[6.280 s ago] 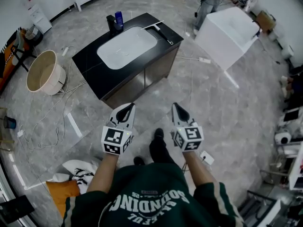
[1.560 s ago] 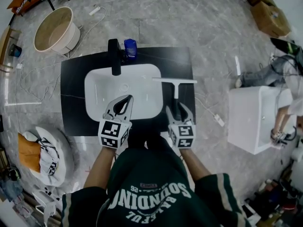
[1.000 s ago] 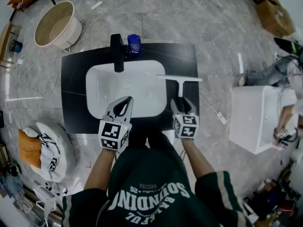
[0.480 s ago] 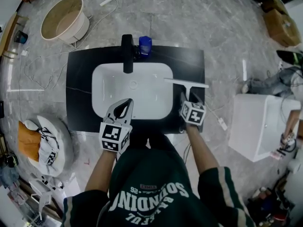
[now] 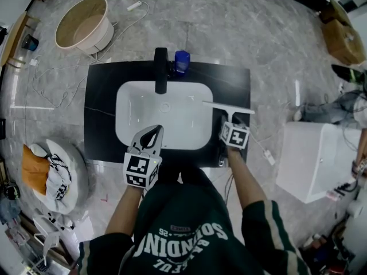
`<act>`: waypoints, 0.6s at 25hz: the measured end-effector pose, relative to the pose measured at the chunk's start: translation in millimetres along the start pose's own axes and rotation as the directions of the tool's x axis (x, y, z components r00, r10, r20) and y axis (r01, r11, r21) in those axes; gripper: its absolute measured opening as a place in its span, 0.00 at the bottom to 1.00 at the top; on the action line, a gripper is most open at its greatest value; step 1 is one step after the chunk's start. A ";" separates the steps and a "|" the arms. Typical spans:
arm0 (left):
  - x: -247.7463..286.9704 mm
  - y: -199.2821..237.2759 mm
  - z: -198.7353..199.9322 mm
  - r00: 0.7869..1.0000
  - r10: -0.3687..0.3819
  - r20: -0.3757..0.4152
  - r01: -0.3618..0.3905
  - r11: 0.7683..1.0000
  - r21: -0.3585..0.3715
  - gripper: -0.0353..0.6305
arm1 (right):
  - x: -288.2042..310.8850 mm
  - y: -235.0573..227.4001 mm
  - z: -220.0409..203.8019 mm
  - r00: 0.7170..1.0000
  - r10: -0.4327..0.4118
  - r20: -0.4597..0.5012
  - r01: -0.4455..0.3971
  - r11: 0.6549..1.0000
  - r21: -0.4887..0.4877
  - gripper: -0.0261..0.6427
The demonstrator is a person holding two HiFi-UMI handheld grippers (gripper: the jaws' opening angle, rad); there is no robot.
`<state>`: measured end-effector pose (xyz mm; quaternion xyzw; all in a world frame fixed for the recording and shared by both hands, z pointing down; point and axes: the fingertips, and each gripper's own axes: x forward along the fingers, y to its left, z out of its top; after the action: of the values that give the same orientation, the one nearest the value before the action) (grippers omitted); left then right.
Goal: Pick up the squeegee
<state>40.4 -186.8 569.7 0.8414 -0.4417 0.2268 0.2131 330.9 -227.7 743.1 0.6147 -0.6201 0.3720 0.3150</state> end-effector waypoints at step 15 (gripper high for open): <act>-12.7 -2.2 0.5 1.000 -0.003 0.017 0.003 1.000 0.008 0.06 | -14.9 14.5 1.2 0.999 0.034 -0.023 -0.035 0.999 -0.025 0.14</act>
<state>35.8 -177.7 561.6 0.8449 -0.4413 0.2210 0.2064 317.2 -221.4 728.7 0.5955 -0.6319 0.3763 0.3233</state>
